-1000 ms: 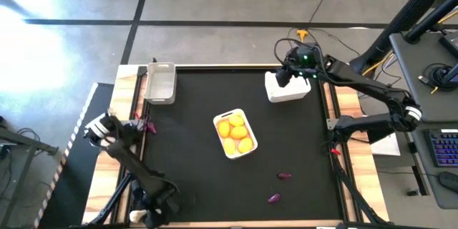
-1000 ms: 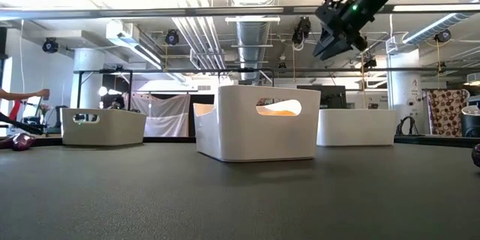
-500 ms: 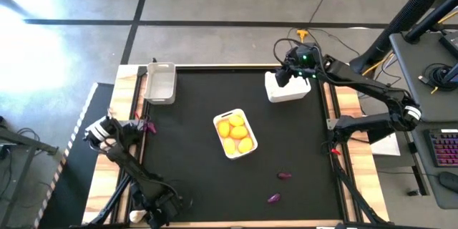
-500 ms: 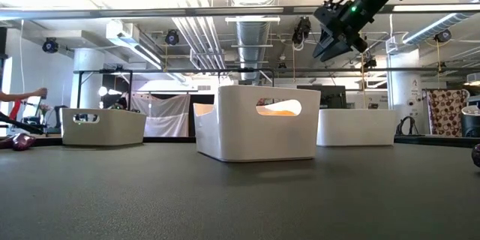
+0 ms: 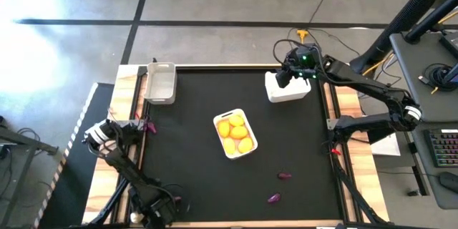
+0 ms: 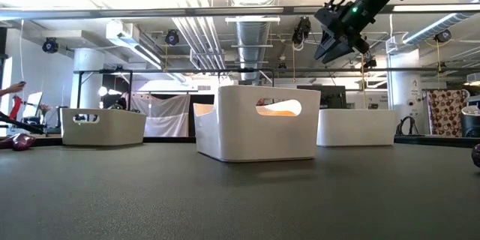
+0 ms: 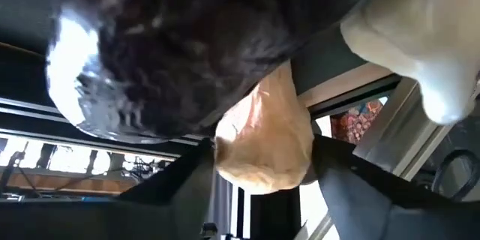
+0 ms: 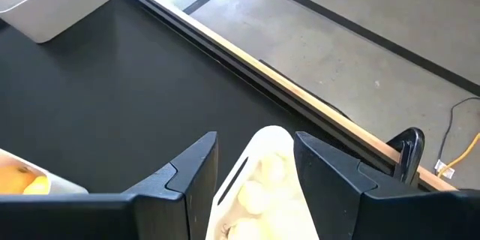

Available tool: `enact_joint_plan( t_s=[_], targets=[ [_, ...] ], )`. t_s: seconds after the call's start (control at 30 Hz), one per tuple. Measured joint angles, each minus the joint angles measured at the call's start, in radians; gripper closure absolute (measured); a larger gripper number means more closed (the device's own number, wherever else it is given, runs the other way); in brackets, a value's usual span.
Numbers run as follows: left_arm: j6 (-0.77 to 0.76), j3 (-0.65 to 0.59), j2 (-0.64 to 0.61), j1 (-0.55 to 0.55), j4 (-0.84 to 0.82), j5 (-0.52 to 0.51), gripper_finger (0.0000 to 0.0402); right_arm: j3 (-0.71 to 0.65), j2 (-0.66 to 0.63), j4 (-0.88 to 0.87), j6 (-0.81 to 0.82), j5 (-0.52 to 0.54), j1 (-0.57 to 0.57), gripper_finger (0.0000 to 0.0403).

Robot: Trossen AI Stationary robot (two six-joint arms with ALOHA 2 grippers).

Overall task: Sort produce into baskets
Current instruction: Put the garlic into the top white bin

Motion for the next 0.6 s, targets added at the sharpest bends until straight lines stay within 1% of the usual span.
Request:
enact_joint_plan(
  t_s=[0.17, 0.27, 0.37, 0.47, 0.53, 0.6],
  targets=[
    [0.009, 0.006, -0.002, -0.001, -0.027, -0.041, 0.0271, 0.000, 0.000, 0.000, -0.014, 0.000, 0.000, 0.0236],
    [0.018, 0.014, -0.022, -0.001, -0.054, -0.059, 0.0300, 0.000, 0.000, 0.000, -0.030, 0.001, 0.000, 0.0236],
    [0.021, 0.026, -0.047, 0.000, -0.109, -0.105, 0.0308, 0.000, 0.000, 0.001, -0.043, 0.001, 0.000, 0.0236],
    [0.053, 0.074, -0.096, 0.003, -0.194, -0.164, 0.0307, 0.000, 0.000, 0.001, -0.044, 0.001, 0.000, 0.0236],
    [0.101, 0.117, -0.131, 0.007, -0.272, -0.200, 0.0307, 0.000, 0.000, 0.001, -0.054, 0.001, 0.000, 0.0236],
    [0.184, 0.165, -0.163, 0.015, -0.333, -0.243, 0.0307, 0.000, 0.000, 0.001, -0.059, 0.001, 0.000, 0.0236]
  ],
)
